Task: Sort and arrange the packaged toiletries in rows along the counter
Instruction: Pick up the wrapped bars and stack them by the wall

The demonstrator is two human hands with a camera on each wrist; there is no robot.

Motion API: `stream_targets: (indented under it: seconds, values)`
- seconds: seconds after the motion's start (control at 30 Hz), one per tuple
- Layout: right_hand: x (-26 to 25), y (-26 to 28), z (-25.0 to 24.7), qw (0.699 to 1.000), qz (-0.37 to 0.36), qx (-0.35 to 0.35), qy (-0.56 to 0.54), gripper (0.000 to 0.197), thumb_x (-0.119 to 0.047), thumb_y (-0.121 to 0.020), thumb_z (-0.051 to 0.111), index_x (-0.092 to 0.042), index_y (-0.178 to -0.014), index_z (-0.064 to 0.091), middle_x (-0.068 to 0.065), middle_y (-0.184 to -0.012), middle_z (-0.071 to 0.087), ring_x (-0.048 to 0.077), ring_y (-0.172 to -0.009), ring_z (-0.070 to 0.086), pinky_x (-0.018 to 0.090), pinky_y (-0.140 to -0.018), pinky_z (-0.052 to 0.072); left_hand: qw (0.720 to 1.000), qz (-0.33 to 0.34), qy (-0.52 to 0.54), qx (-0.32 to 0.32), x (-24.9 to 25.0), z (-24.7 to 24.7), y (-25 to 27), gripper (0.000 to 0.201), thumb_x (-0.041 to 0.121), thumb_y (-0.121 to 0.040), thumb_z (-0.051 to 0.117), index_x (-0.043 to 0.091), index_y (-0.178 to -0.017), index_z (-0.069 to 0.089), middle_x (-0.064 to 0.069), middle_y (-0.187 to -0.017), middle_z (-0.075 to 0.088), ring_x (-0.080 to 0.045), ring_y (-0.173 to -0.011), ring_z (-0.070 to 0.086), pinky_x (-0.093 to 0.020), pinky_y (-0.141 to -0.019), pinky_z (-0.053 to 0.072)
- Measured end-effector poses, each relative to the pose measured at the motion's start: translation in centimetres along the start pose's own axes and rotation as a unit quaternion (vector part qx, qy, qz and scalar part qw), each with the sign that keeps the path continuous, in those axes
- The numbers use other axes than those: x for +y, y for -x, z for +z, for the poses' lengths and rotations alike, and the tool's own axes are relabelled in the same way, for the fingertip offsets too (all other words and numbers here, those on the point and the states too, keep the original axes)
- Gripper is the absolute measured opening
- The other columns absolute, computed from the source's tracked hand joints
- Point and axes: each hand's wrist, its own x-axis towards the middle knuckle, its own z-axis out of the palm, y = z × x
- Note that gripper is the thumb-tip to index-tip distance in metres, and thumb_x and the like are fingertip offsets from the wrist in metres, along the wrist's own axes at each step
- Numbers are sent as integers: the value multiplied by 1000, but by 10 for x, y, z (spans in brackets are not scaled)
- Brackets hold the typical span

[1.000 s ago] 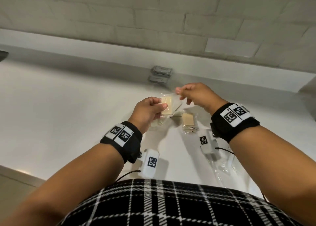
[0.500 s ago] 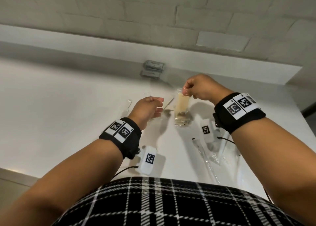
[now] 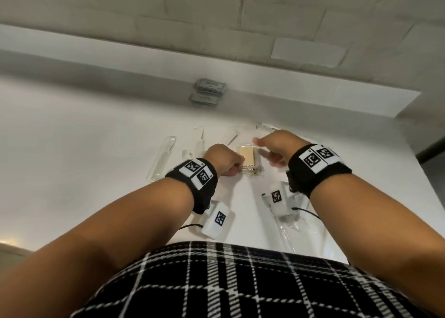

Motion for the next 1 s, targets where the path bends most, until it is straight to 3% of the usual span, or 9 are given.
stream_targets:
  seconds: [0.1,0.23,0.3,0.37,0.43,0.6,0.73,0.83,1.0]
  values:
    - [11,5,10,996,49,-58,-52,24,-31,-86,68,-15,-75,54,5,-70,53,16,-51,46,23,-53,30,1000,-3,-8,-2,3,8,-2,10,8,-88,66,-1,-89,64,-17,-88,68,-22,-71,66,-29,-69,57]
    - [11,5,19,994,36,-44,-89,16,-16,-86,67,-12,-77,53,4,-68,54,16,-53,47,17,-38,34,999,-22,11,-23,4,17,0,12,5,-90,62,1,-79,59,-14,-85,67,-19,-68,65,-29,-74,56]
    - [12,8,21,994,1,-35,-103,12,-12,-83,68,-9,-78,58,8,-75,61,20,-62,56,20,-46,46,998,-16,38,-43,1,19,3,6,2,-91,59,-1,-86,59,-15,-87,66,-21,-73,65,-31,-78,55]
    - [14,12,21,997,-63,-5,-38,11,-13,-79,69,-7,-85,62,10,-81,64,21,-67,60,20,-50,46,998,10,51,-38,-3,17,4,7,1,-90,59,-1,-97,58,-20,-101,67,-30,-90,68,-35,-84,57]
    - [13,15,18,987,-144,53,50,15,-13,-78,67,-9,-90,60,5,-79,59,18,-67,57,19,-46,38,998,65,28,-3,-7,15,-1,23,4,-85,63,4,-107,57,-21,-117,65,-32,-106,66,-39,-90,55]
    - [13,15,1,921,-283,184,195,40,-31,-79,69,-13,-112,57,8,-110,54,26,-100,53,31,-79,42,983,173,-26,50,-7,8,-10,63,-1,-80,64,12,-137,39,-11,-131,54,-26,-117,57,-44,-102,47]
    - [26,7,15,902,-265,86,329,32,-38,-78,64,-19,-104,60,3,-100,56,26,-94,59,38,-80,51,978,194,-80,1,-7,13,-12,87,-2,-72,74,13,-145,29,-6,-142,41,-20,-129,46,-35,-111,37]
    - [26,3,16,904,-261,56,333,38,-33,-78,67,-21,-114,60,5,-105,53,26,-97,57,37,-82,49,972,211,-98,-34,-8,21,-12,94,2,-71,78,16,-147,24,-6,-145,39,-20,-131,45,-35,-112,35]
    - [36,-6,7,938,-246,84,230,71,-27,-72,77,-22,-136,45,7,-126,46,23,-110,51,26,-83,44,972,209,-105,-25,-7,27,-17,91,-5,-69,70,19,-144,24,-4,-114,60,-22,-108,61,-35,-102,44]
